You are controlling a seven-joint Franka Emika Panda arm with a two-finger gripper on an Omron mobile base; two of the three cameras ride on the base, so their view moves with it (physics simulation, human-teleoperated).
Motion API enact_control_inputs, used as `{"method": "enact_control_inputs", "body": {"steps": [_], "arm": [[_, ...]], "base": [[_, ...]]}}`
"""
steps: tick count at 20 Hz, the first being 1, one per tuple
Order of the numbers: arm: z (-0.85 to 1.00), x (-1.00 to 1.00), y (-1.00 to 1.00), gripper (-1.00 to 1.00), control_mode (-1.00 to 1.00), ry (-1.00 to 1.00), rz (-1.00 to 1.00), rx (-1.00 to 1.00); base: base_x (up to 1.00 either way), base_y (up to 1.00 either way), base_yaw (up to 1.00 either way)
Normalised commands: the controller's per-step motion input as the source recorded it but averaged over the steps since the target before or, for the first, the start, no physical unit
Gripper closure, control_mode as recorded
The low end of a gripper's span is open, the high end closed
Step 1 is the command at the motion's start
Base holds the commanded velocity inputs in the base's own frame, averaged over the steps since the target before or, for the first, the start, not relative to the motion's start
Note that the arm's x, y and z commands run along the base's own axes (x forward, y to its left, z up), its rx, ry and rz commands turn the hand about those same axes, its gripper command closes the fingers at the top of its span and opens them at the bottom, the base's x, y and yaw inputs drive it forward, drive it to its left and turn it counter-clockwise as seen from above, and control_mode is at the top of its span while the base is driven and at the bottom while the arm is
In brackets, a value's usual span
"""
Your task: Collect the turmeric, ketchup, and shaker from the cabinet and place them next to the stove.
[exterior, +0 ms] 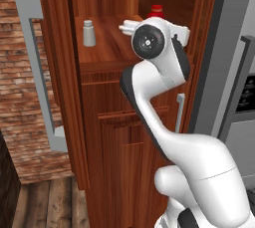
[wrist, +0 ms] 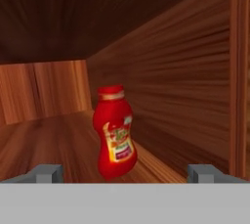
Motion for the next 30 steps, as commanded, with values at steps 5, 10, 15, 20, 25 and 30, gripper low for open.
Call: {"method": "enact_control_inputs", "body": {"steps": [5,10,15,20,25,30], "arm": [[0.0,0.22,0.01,-1.0,-1.0,0.0,-0.01,0.0],[0.0,0.13,0.0,-1.0,-1.0,0.0,-0.03,0.0],[0.0,0.15,0.0,-1.0,-1.0,0.0,-0.03,0.0],[0.0,0.18,0.0,-1.0,-1.0,0.0,-0.03,0.0],[0.0,0.2,0.0,-1.0,-1.0,0.0,-0.04,0.0],[0.0,0.2,0.0,-1.0,-1.0,0.0,-0.04,0.0]], "base": [[0.0,0.0,0.0],[0.0,0.0,0.0],[0.0,0.0,0.0],[0.0,0.0,0.0],[0.0,0.0,0.0],[0.0,0.0,0.0]]}}
